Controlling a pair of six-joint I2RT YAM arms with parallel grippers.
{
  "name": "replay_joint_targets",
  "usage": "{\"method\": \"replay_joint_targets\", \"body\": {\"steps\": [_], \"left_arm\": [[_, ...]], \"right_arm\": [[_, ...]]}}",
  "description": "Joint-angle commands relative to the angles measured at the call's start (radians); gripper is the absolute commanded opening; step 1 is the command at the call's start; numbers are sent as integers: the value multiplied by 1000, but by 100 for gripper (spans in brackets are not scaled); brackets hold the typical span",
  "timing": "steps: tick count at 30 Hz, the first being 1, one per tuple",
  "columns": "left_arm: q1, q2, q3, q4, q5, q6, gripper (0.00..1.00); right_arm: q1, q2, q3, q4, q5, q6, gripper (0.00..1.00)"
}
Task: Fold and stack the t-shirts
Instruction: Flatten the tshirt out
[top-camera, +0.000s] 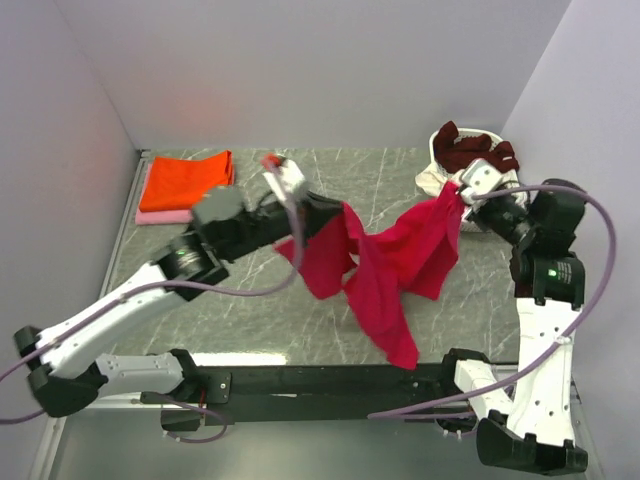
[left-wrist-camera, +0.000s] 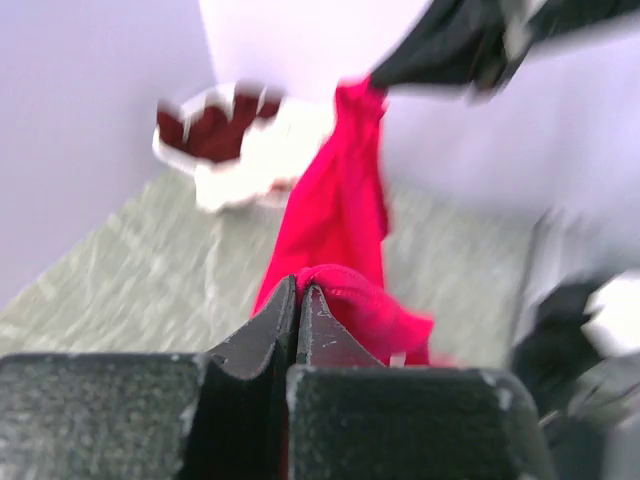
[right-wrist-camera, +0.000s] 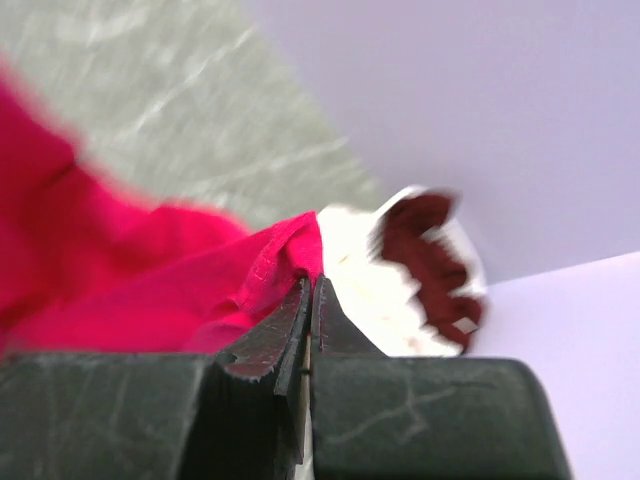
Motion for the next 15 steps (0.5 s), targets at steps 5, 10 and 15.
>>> {"method": "replay_joint_targets", "body": {"steps": [5, 10, 15], "left_arm": [[8, -268, 3, 51, 76, -368, 1], [8, -426, -149, 36, -81, -458, 1], [9, -549, -373, -73, -617, -549, 1]], "right_arm": [[-8, 45, 249, 263, -40, 347, 0], [24, 205, 364, 424, -117, 639, 0], [248, 392, 378, 394, 136, 615, 0]]}}
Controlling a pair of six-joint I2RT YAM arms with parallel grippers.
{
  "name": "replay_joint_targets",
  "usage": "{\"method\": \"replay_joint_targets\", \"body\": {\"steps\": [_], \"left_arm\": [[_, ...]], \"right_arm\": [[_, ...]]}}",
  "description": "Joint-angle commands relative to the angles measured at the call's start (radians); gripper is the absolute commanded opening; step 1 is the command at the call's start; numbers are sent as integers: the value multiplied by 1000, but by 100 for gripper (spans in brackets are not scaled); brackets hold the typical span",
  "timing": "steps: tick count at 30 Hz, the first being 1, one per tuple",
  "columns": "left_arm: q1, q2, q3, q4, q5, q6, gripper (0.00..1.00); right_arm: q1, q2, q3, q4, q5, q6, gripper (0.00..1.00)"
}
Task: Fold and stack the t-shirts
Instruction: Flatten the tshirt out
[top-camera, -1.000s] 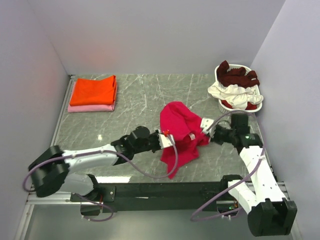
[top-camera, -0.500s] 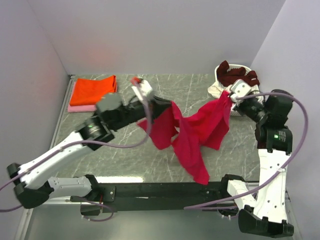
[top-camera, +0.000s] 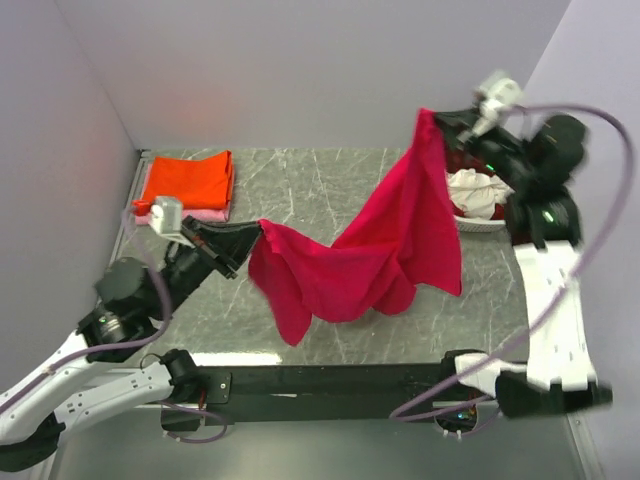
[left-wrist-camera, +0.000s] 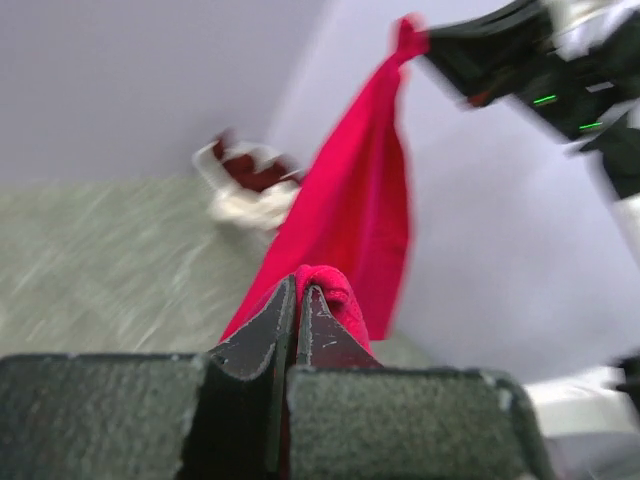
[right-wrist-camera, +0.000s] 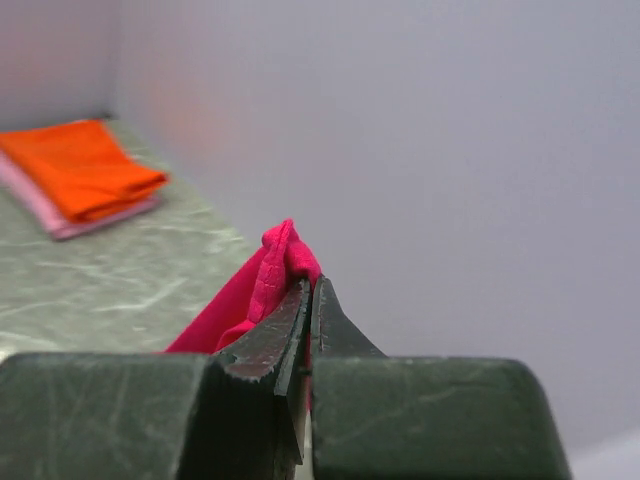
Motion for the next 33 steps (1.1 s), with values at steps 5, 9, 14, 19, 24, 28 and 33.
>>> {"method": "replay_joint_targets", "body": {"steps": [5, 9, 14, 19, 24, 28, 33], "left_arm": [[56, -32, -330, -162, -553, -343, 1], [171, -10, -482, -161, -499, -501, 1], [381, 59, -578, -113, -307, -556, 1], [424, 79, -598, -70, -256, -532, 1], [430, 73, -611, -52, -211, -525, 1], [432, 51, -628, -52, -193, -524, 1], [432, 19, -650, -57, -179, -527, 1]], "right_arm": [[199, 432, 21, -35, 316, 92, 1], [245, 611, 56, -49, 485, 124, 35], [242, 519, -85, -61, 380, -7, 51], [252, 249, -370, -492, 34, -624, 53], [289, 101, -681, -593, 79, -832, 52], [375, -14, -855, -521, 75, -931, 54], [485, -57, -986, -325, 100, -952, 55]]}}
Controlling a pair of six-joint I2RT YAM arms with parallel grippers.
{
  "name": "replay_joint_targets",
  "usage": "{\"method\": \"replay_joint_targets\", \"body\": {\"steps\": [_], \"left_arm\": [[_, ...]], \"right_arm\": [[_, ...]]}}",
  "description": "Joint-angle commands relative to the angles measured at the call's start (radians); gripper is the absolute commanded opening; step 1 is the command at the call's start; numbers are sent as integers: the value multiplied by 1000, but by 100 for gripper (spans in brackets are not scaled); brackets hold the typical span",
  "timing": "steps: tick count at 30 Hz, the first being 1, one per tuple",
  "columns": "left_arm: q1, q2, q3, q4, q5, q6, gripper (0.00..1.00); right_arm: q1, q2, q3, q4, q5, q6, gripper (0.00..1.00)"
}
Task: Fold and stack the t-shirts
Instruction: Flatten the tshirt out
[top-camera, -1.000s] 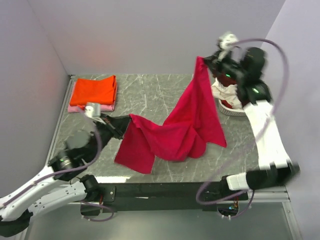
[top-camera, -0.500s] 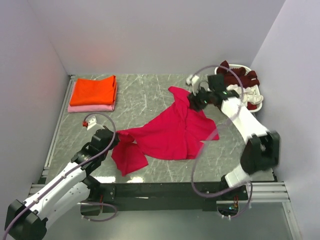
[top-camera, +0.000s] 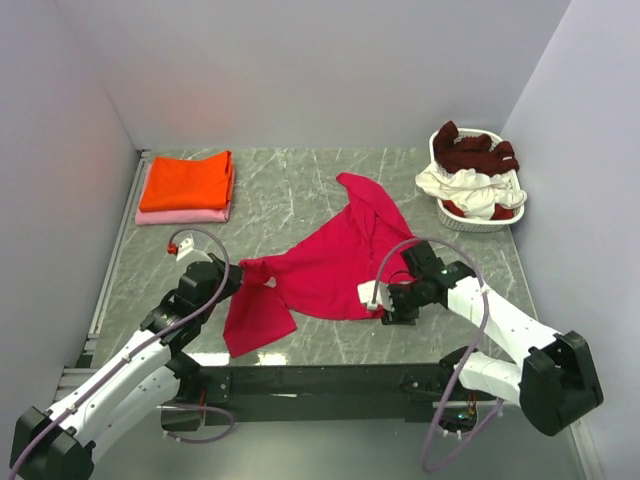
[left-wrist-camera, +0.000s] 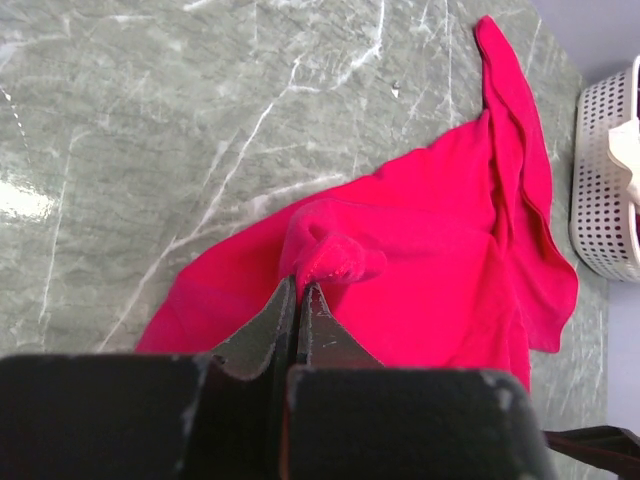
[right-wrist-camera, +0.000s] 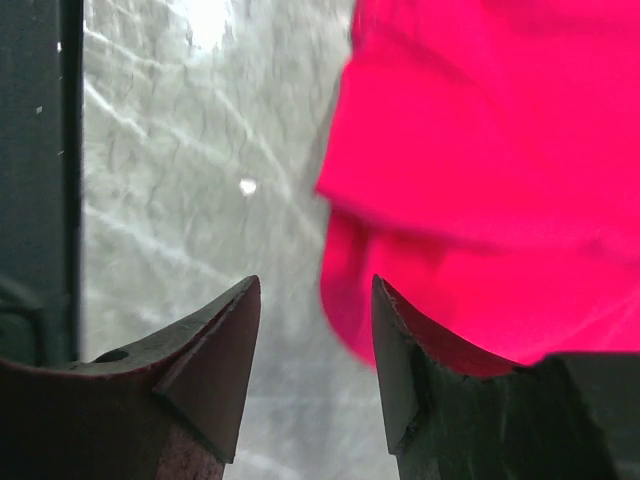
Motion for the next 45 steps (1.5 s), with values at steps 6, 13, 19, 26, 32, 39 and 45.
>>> {"method": "replay_joint_targets", "body": {"steps": [6, 13, 19, 26, 32, 39, 45], "left_arm": [[5, -46, -24, 27, 41, -19, 0], [5, -63, -19, 25, 51, -5, 0], [5, -64, -22, 39, 64, 1, 0], [5, -49, -65, 51, 116, -54, 0], [6, -101, -95, 8, 107, -152, 0], [12, -149, -61, -68, 53, -212, 0], [17, -144, -87, -35, 99, -247, 0]], "right_arm": [[194, 35, -22, 309, 86, -36, 56], [273, 115, -7, 282, 180, -65, 44], [273, 107, 45, 230, 217, -53, 3], [270, 240, 478, 392, 333, 163, 0], [274, 743, 1144, 817, 685, 658, 21], [267, 968, 1367, 723, 839, 913, 87], [-31, 404, 704, 90, -121, 252, 80]]}}
